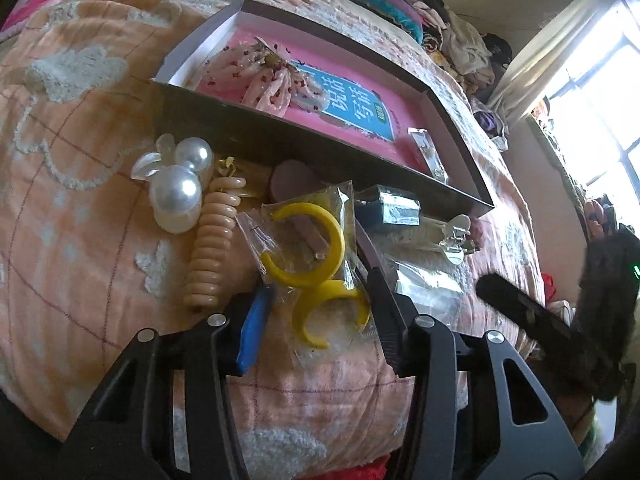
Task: Organize jewelry
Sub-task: 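Grasp the bagged yellow hoop earrings with the left tool while the right tool grasps the white claw clip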
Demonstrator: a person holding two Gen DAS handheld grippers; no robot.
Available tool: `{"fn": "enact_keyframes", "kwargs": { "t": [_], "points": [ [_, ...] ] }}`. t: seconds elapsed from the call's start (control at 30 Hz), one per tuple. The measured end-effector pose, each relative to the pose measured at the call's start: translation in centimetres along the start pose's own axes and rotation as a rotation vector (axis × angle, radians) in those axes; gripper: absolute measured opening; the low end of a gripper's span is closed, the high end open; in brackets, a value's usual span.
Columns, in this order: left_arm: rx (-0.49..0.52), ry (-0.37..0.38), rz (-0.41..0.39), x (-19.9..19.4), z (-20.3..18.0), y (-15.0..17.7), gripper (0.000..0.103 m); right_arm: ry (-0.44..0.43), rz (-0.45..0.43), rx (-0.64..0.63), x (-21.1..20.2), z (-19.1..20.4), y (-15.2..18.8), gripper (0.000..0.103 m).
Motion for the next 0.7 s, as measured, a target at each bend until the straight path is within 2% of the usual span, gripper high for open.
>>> {"fn": "enact_keyframes", "kwargs": {
  "t": [0.23,0.37,0.43,0.47,0.5,0.7],
  "points": [
    [0.053,-0.022,-0.039,-1.9,0.1,0.0,0.039,-0.038,-0.012,0.155,2.1,-0.8,-1.5,0.096],
    [0.070,-0.021,-0.049,-2.5,0.1,0.0,0.039,-0.009,-0.043,0.199,2.8,-0.9,-2.2,0.080],
    [0.078,-0.019,-0.053,-2.8,0.0,0.1,0.039,-0.004,-0.059,0.224,3.1,-1.3,-2.4,0.062],
    [0.081,-0.018,-0.054,-2.8,-0.1,0.2,0.039,-0.002,-0.065,0.230,3.2,-1.6,-2.5,0.044],
    [0.083,-0.017,-0.055,-2.8,-0.1,0.2,0.039,-0.008,-0.066,0.243,3.3,-2.0,-2.4,0.040],
    [0.103,-0.013,-0.068,-3.3,-0.5,0.2,0.039,-0.050,-0.070,0.212,1.6,-1.9,-1.7,0.036]
  ]
}}
Point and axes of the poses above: each gripper's, at about its wrist camera, not at the fingertips, and x roughly the way its jaws point, z to its left, y to its underside, the point moved 1 cm from there along x, roughly the way its jaws point, and after that the axes turned 6 degrees about -y, right-handed, at the moved point
